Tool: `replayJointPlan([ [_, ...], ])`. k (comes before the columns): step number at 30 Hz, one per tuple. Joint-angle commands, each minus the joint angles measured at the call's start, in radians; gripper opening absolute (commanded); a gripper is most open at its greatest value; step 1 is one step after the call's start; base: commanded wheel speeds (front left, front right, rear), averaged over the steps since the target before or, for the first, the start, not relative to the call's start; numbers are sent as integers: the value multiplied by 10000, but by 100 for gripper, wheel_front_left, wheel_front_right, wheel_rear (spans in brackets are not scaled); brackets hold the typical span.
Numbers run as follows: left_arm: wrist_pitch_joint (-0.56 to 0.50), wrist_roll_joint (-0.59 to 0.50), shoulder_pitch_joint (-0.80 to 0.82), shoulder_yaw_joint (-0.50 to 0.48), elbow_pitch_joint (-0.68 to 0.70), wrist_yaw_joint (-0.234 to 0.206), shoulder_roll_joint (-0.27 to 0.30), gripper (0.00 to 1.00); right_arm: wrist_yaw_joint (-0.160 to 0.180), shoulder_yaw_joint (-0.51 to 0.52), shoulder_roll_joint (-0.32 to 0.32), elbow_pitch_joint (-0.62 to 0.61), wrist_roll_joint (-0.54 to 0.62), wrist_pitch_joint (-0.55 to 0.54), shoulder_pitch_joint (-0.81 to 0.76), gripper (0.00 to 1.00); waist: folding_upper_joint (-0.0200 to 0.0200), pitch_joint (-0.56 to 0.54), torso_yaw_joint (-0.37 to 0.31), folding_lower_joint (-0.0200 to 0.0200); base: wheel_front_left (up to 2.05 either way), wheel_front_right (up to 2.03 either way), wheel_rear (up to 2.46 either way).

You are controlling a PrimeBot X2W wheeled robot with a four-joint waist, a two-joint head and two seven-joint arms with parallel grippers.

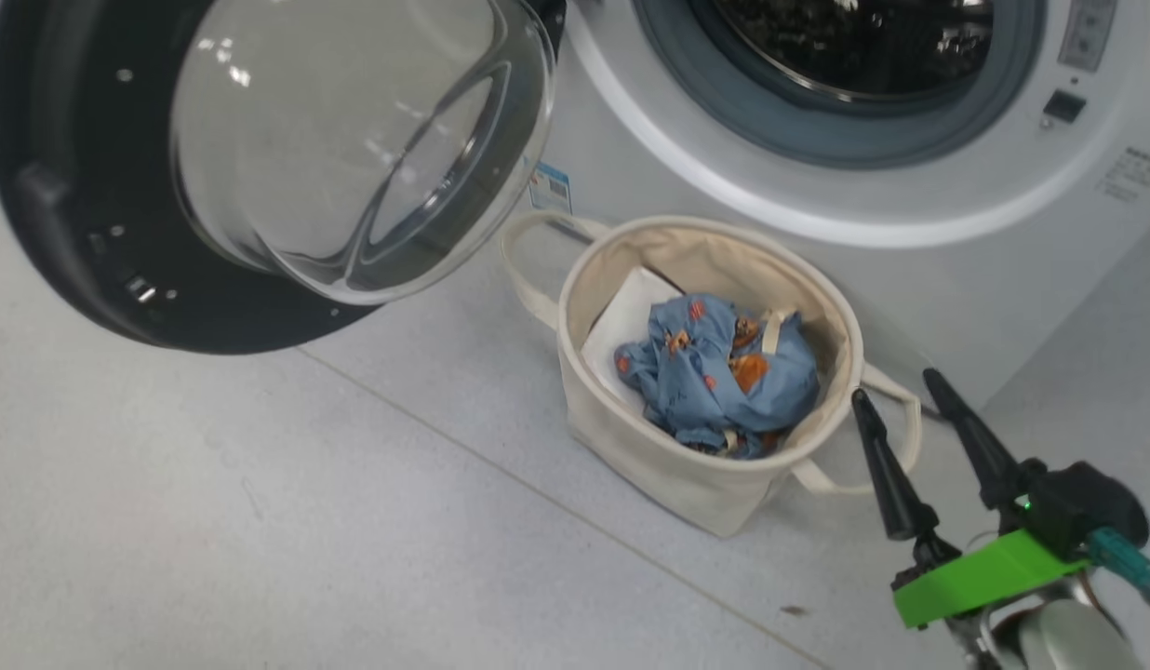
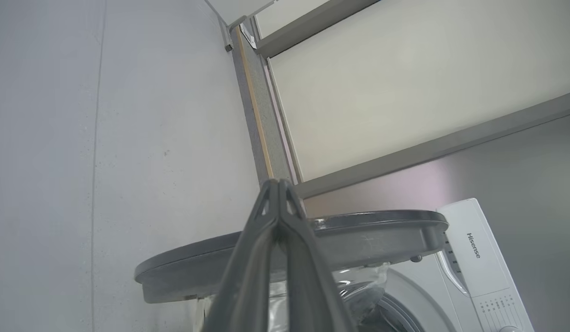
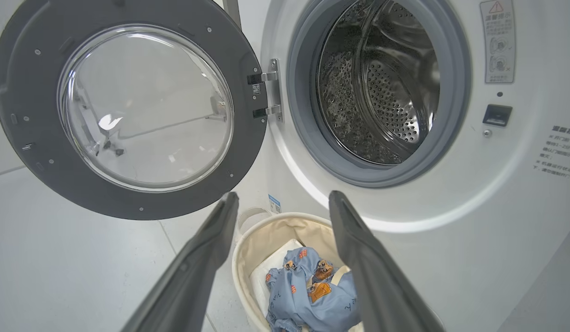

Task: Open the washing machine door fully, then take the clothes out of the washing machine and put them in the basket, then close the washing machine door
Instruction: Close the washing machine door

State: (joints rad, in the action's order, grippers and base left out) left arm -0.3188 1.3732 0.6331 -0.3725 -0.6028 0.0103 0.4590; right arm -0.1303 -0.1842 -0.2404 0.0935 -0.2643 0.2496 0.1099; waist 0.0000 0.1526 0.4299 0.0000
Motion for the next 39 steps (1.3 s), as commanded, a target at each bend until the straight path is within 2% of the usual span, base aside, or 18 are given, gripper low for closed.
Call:
replayJointPlan([
  [1,-137,117,474,-334,201,74,671,0,-4,-217,-219,-348,13,122,300,100,0,243,-122,0,0,0,0],
  [7,-1119,580,1784,-80,-704,210,895,0,-4,-146,-681,-530,34,99,468,100,0,812,-309,0,0,0,0],
  [15,-793,481,3257,12,-1858,181,1167,0,-4,69,-1137,-1045,80,-166,577,100,0,1499,-535,0,0,0,0],
  [22,-389,152,4125,342,-2730,526,1157,0,-4,221,-1331,-1421,85,-323,570,100,0,1888,-714,0,0,0,0],
  [27,-642,-74,4195,657,-3361,737,1271,0,-4,225,-1240,-1366,63,-280,524,100,0,1756,-805,0,0,0,0],
  [33,-1575,-232,4038,1153,-3926,948,1249,0,-4,73,-985,-1019,44,-145,460,100,0,1197,-709,0,0,0,0],
  [39,-2662,-401,3746,1776,-3860,1104,983,0,-4,-127,-619,-606,20,-4,402,100,0,538,-625,0,0,0,0],
])
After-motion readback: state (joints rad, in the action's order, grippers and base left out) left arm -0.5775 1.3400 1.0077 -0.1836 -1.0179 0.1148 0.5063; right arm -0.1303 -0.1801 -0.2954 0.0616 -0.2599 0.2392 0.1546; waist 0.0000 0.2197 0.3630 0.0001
